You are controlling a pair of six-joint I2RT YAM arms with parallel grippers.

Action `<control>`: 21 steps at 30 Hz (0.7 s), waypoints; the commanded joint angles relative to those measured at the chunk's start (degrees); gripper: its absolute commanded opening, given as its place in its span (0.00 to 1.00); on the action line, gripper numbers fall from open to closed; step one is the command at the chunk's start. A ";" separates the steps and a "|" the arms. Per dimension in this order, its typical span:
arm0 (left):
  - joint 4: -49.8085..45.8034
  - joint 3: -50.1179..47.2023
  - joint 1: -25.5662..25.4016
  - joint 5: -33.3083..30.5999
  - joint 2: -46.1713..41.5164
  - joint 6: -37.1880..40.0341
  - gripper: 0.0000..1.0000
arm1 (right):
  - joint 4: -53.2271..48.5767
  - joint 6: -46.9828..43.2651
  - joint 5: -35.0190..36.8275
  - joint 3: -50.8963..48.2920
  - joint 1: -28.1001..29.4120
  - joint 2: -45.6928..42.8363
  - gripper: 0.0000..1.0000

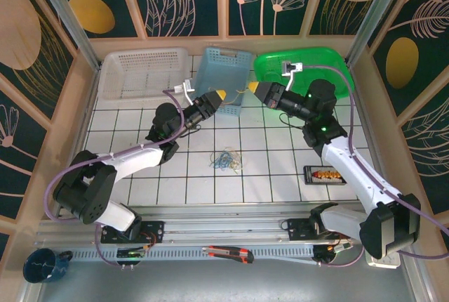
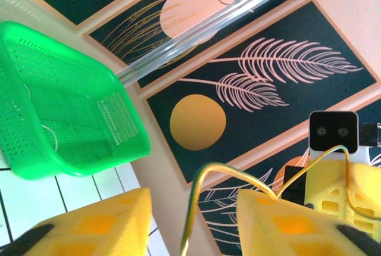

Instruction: Untangle the cables

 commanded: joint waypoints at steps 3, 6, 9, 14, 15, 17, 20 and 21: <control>4.04 1.89 0.10 0.26 0.31 0.15 0.06 | 1.90 0.11 1.03 -0.42 0.71 -1.15 0.00; 2.28 2.82 0.17 -0.48 -0.14 1.64 0.00 | 1.79 -0.17 1.21 -1.71 0.81 -1.57 0.00; -0.74 4.57 0.44 -1.18 -0.82 4.17 0.00 | 1.80 -0.32 1.64 -3.51 0.92 -2.20 0.00; -5.39 8.25 2.20 -1.82 -1.55 7.76 0.00 | 1.19 -0.75 2.98 -7.52 0.94 -3.84 0.02; -6.69 9.17 2.93 -1.77 -1.64 8.52 0.00 | 1.16 -0.65 3.37 -8.46 0.91 -4.18 0.12; -9.29 11.19 4.70 -1.65 -1.51 9.88 0.00 | 0.56 -0.85 4.09 -10.37 1.11 -4.95 0.33; -15.47 15.62 8.04 -1.95 -1.12 13.79 0.00 | -1.84 -1.95 6.30 -12.84 1.33 -6.67 0.50; -18.23 17.19 9.23 -2.57 -0.95 15.93 0.00 | -2.80 -2.46 7.03 -13.66 1.34 -7.30 0.52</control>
